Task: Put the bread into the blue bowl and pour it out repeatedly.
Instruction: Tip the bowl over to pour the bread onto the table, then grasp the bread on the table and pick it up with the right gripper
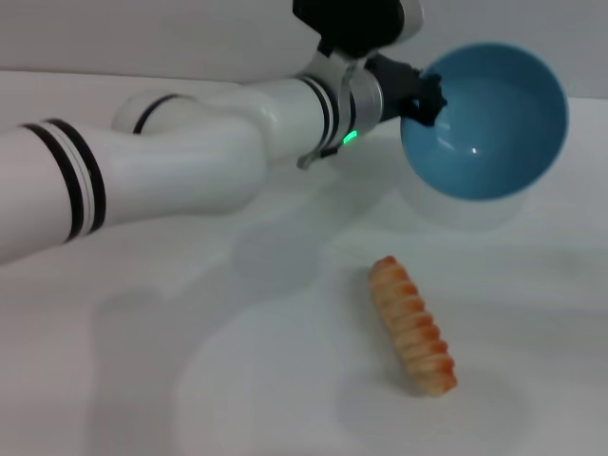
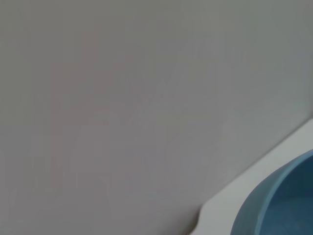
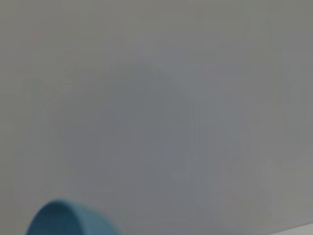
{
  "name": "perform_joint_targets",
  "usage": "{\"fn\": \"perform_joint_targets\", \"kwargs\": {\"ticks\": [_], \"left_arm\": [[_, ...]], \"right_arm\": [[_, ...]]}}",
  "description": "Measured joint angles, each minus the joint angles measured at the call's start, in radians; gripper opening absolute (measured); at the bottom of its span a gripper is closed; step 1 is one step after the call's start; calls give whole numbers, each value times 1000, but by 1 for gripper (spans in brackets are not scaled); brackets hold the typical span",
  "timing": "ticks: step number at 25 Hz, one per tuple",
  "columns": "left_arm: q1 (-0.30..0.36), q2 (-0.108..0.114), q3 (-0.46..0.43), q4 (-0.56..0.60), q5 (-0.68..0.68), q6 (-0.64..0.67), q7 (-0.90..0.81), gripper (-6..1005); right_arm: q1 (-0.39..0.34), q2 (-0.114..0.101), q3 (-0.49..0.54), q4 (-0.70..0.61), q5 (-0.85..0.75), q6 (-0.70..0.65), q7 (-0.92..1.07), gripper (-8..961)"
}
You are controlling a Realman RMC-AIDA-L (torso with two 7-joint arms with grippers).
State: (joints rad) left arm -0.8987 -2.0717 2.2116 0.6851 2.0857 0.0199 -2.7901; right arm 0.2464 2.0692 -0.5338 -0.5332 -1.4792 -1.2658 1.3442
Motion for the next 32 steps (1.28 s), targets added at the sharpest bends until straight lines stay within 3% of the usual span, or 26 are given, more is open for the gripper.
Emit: {"fn": "perform_joint_targets", "kwargs": {"ticks": [8, 12, 20, 26, 32], "left_arm": [[-42, 7, -195, -69, 6, 91, 1, -1], [-34, 11, -261, -85, 12, 103, 3, -1], [-26, 7, -276, -90, 19, 103, 12, -1], [-9, 5, -277, -90, 17, 103, 11, 0], [7, 4, -277, -88, 15, 96, 10, 0]], "right_arm": [[38, -4, -94, -66, -172, -65, 218, 385], [97, -4, -161, -72, -300, -66, 339, 386], [290, -2, -295, 77, -409, 36, 447, 388], [359, -1, -411, 110, -495, 108, 601, 389], [392, 4, -442, 165, -497, 120, 615, 390]]}}
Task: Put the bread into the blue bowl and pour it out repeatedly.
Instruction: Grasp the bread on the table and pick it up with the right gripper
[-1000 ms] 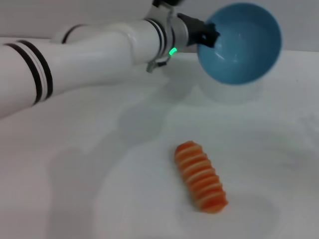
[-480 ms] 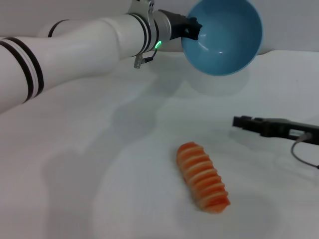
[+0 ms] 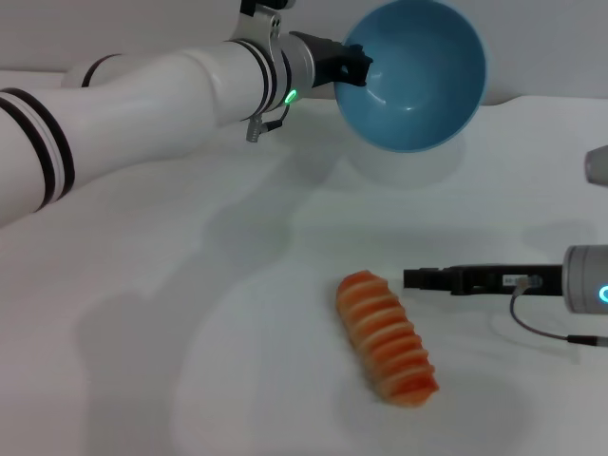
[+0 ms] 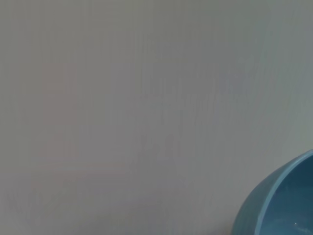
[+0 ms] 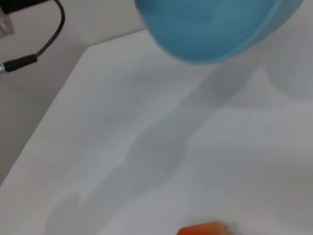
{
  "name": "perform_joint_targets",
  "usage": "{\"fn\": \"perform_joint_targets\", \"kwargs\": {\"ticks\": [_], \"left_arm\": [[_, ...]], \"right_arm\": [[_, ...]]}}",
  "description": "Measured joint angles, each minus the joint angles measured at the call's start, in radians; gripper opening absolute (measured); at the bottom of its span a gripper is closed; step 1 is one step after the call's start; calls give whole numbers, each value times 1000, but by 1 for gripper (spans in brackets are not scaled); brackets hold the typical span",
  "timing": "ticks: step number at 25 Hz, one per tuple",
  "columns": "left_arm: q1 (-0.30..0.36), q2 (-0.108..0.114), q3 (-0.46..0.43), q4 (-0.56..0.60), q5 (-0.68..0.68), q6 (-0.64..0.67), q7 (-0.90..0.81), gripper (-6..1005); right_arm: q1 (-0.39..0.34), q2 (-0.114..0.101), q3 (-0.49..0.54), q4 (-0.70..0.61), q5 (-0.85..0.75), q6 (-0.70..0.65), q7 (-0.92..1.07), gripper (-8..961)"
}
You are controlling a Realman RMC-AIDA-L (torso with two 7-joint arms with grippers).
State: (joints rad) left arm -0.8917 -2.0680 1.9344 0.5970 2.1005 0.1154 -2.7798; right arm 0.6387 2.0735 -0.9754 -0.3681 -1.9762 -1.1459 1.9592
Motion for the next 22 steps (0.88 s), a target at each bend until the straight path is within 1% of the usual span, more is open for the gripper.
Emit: {"fn": "perform_joint_targets", "kwargs": {"ticks": [5, 12, 17, 22], "left_arm": [[1, 0, 0, 0, -2, -1, -1, 0], [2, 0, 6, 3, -2, -1, -1, 0], [2, 0, 8, 3, -2, -2, -1, -1], [3, -1, 8, -1, -2, -2, -2, -1]], "right_arm": [[36, 2, -9, 76, -3, 11, 0, 391], [46, 5, -42, 96, -1, 32, 3, 393], [62, 7, -92, 112, 0, 39, 3, 394], [68, 7, -102, 110, 0, 25, 3, 395]]}}
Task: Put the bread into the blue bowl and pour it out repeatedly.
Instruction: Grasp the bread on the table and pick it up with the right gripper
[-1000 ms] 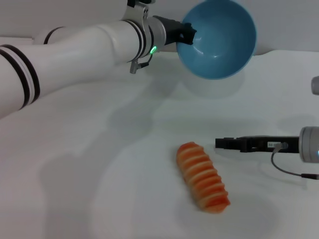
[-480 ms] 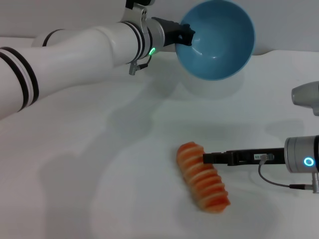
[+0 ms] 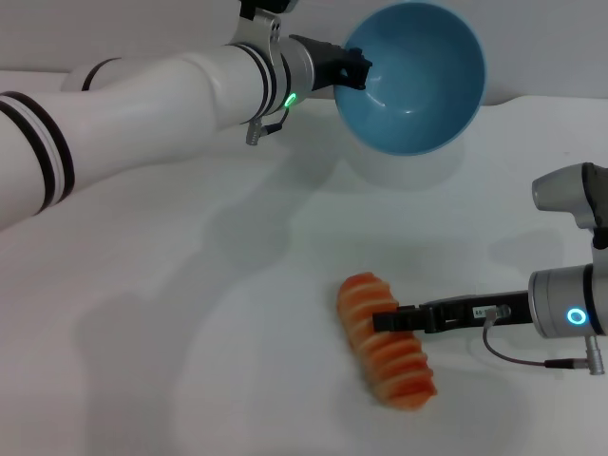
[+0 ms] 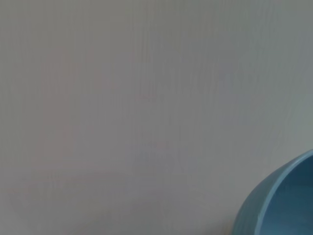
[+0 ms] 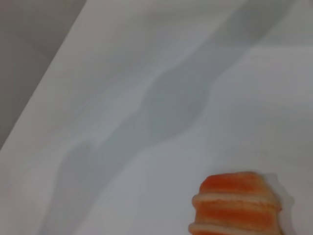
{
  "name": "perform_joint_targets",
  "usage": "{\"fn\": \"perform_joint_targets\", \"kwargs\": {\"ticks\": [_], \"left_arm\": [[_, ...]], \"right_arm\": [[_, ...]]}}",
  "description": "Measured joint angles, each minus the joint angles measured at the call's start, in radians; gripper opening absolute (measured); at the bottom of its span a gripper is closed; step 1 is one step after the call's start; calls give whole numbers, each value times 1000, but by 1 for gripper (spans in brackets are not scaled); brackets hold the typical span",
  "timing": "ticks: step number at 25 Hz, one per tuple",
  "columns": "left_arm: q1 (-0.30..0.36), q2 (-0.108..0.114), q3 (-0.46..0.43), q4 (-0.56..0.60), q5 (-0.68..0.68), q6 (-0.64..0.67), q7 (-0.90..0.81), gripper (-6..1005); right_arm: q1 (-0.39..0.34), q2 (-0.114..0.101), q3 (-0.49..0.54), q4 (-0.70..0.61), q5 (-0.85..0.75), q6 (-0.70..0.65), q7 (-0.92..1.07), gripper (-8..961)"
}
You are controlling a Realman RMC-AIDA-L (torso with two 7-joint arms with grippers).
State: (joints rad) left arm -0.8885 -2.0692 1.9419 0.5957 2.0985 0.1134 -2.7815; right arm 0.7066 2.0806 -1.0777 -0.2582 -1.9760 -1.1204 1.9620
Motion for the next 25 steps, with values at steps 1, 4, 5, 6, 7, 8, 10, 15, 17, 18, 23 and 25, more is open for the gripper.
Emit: {"fn": "perform_joint_targets", "kwargs": {"ticks": [1, 4, 5, 6, 7, 8, 10, 15, 17, 18, 23, 25], "left_arm": [[0, 0, 0, 0, 0, 0, 0, -1], [0, 0, -2, 0, 0, 0, 1, -1], [0, 0, -3, -1, 0, 0, 1, -1], [0, 0, -3, -1, 0, 0, 2, 0], [0, 0, -4, -1, 0, 0, 2, 0], [0, 0, -4, -1, 0, 0, 2, 0], [1, 0, -4, -1, 0, 0, 2, 0], [2, -1, 1, 3, 0, 0, 1, 0], [3, -1, 1, 4, 0, 0, 2, 0], [4, -2, 1, 5, 0, 0, 2, 0], [16, -2, 2, 9, 0, 1, 1, 0], [20, -1, 2, 10, 0, 1, 2, -1]], "right_arm": [[0, 0, 0, -1, 0, -2, 0, 433], [2, -1, 1, -3, 0, -3, 0, 547], [2, -1, 1, -2, 0, -1, 1, 585], [2, -1, 2, -2, 0, 1, 1, 584], [3, -1, 3, 0, 0, 6, 3, 583], [4, 0, 4, 1, 0, 12, 7, 582], [5, 2, 4, 3, 1, 32, 23, 581], [36, 6, -4, 43, 2, 75, 51, 576], [44, 7, -5, 50, 2, 83, 49, 574], [44, 8, -5, 49, 2, 84, 49, 574], [49, 10, -7, 54, 20, 89, 47, 569], [50, 10, -14, 56, 24, 88, 46, 567]]}}
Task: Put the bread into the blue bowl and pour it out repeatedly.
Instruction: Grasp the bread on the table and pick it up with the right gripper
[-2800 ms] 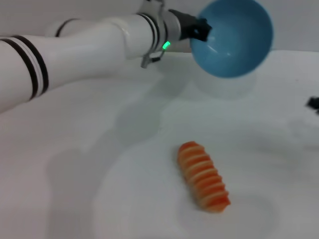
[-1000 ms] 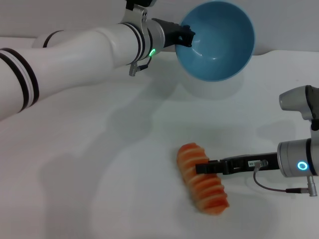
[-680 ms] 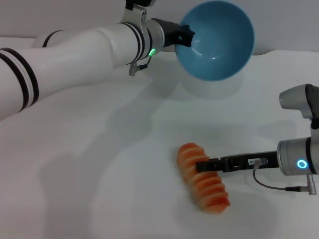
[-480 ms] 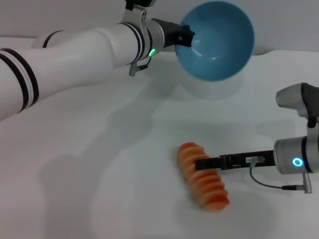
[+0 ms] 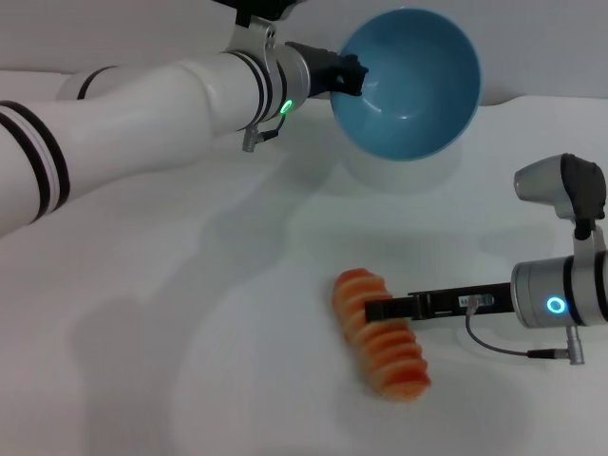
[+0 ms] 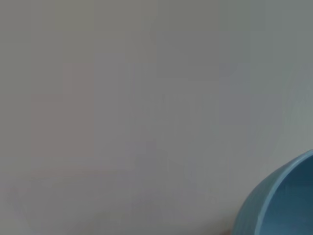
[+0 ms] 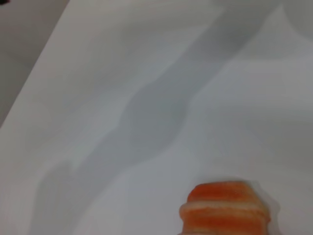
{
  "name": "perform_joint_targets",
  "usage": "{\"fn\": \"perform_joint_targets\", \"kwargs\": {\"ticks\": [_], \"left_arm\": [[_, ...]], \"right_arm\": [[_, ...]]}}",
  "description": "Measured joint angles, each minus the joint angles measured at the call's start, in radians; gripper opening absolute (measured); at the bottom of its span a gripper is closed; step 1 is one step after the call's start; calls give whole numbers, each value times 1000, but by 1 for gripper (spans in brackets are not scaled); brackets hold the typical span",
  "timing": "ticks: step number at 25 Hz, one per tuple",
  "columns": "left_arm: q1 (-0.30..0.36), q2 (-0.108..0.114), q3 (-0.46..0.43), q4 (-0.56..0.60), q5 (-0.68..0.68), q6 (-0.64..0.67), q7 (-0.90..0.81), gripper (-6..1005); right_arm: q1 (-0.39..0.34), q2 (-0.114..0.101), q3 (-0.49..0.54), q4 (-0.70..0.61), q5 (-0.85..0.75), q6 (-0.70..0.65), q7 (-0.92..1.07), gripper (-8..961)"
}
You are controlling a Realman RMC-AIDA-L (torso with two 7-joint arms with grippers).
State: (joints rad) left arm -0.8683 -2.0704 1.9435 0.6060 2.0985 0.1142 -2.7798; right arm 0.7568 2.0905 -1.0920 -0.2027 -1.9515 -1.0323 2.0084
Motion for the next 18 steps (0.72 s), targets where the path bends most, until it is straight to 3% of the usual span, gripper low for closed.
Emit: {"fn": "perform_joint_targets", "kwargs": {"ticks": [5, 11, 18], "left_arm": [[3, 0, 0, 2, 0, 0, 1, -1], [5, 1, 0, 2, 3, 0, 2, -1], [6, 2, 2, 2, 5, 4, 2, 0]], "right_arm": [[3, 0, -2, 5, 1, 2, -2, 563], [-4, 0, 2, 4, 3, -3, -15, 408], [-26, 0, -5, 3, 133, -35, -126, 344]]}}
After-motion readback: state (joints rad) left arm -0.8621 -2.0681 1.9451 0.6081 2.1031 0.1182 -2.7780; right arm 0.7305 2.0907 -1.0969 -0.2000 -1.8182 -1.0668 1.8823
